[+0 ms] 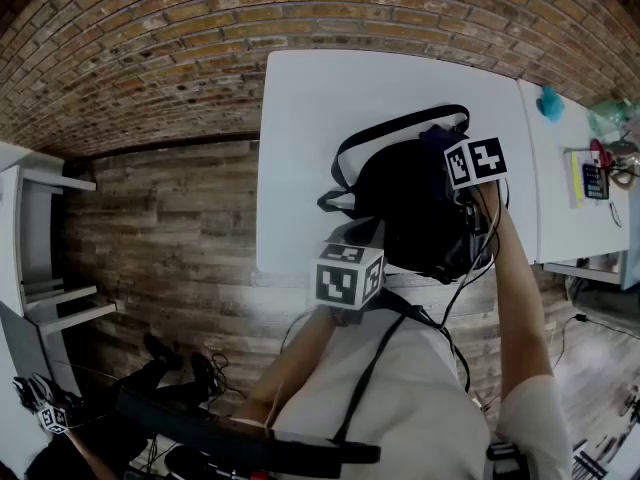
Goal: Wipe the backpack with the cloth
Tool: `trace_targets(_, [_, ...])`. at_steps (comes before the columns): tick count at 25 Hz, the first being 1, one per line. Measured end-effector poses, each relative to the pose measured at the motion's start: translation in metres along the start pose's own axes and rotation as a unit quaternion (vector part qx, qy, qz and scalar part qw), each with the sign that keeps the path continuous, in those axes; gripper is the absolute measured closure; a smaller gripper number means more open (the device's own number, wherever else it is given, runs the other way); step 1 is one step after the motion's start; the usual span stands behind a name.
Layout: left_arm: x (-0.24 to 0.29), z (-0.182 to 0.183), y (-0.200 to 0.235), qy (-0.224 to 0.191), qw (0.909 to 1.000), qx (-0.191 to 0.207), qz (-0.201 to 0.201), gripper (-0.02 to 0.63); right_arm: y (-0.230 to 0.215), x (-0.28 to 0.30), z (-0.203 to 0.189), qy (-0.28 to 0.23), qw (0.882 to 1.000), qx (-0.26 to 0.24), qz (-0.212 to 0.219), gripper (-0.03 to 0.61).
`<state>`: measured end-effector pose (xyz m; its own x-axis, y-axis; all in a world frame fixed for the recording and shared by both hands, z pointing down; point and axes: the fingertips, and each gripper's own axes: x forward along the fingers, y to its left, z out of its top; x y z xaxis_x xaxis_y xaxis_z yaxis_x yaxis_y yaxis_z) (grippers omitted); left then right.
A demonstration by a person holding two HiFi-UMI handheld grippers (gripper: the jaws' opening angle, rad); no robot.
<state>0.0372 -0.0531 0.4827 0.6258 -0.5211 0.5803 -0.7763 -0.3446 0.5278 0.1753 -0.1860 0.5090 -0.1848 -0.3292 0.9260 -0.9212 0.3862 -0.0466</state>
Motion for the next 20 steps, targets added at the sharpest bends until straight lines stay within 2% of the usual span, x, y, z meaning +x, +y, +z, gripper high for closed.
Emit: trace_targets(20, [-0.005, -0.005, -0.003, 0.000, 1.0000, 0.002, -0.005, 0.611, 0.027, -0.017, -0.055, 0.045, 0.998, -0.052, -0.003, 0.540])
